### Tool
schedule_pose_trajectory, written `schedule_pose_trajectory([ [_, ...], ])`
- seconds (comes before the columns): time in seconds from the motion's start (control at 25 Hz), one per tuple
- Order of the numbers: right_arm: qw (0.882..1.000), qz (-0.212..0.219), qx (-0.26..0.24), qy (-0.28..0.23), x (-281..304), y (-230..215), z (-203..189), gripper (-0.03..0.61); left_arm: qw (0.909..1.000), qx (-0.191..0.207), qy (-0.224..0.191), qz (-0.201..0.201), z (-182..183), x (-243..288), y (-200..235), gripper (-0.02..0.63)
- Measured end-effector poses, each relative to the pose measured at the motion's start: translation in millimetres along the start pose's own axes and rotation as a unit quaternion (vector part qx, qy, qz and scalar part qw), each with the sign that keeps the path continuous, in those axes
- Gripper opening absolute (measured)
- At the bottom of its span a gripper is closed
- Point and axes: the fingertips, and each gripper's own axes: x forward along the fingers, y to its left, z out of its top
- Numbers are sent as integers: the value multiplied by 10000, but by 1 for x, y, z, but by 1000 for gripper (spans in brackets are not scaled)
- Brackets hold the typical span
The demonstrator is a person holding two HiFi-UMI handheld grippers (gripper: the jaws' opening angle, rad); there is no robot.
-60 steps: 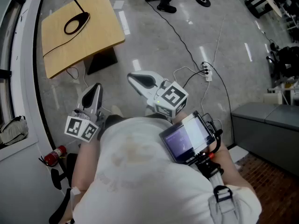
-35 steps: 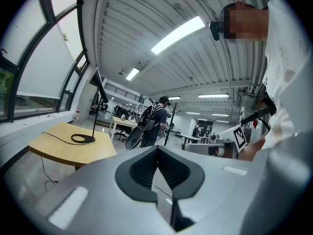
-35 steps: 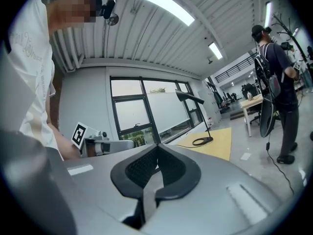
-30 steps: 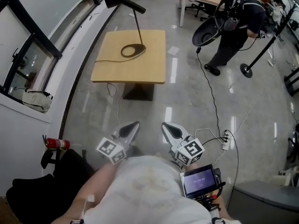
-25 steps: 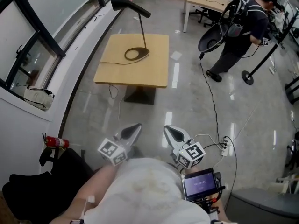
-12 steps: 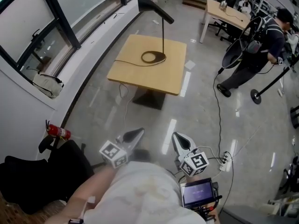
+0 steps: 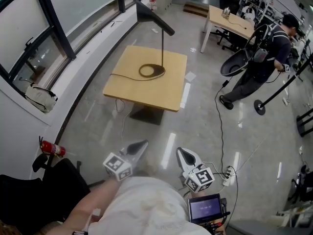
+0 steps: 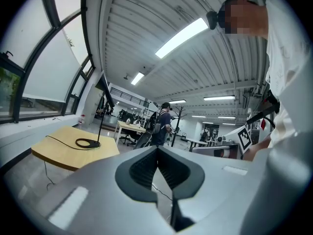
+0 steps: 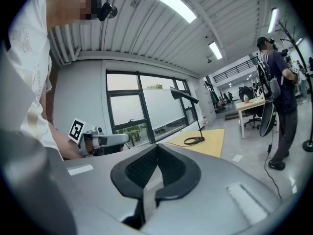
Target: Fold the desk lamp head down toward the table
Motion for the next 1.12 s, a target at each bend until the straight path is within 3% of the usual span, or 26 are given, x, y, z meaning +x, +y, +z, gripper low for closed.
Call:
schedule_pose_trajectory([
  [0.2,9996,-261,-17,-56,5,-32,15,12,9996,38,-6,-275,6,35,4,2],
  [0.84,9996,-190,-189,72,77,-90,49,12,9998,-94,-120,-115,29,97,74,2],
  [1.12,9990,-348,-282,41,111,-112,67,12,9992,-93,-279,-285,54,124,108,2],
])
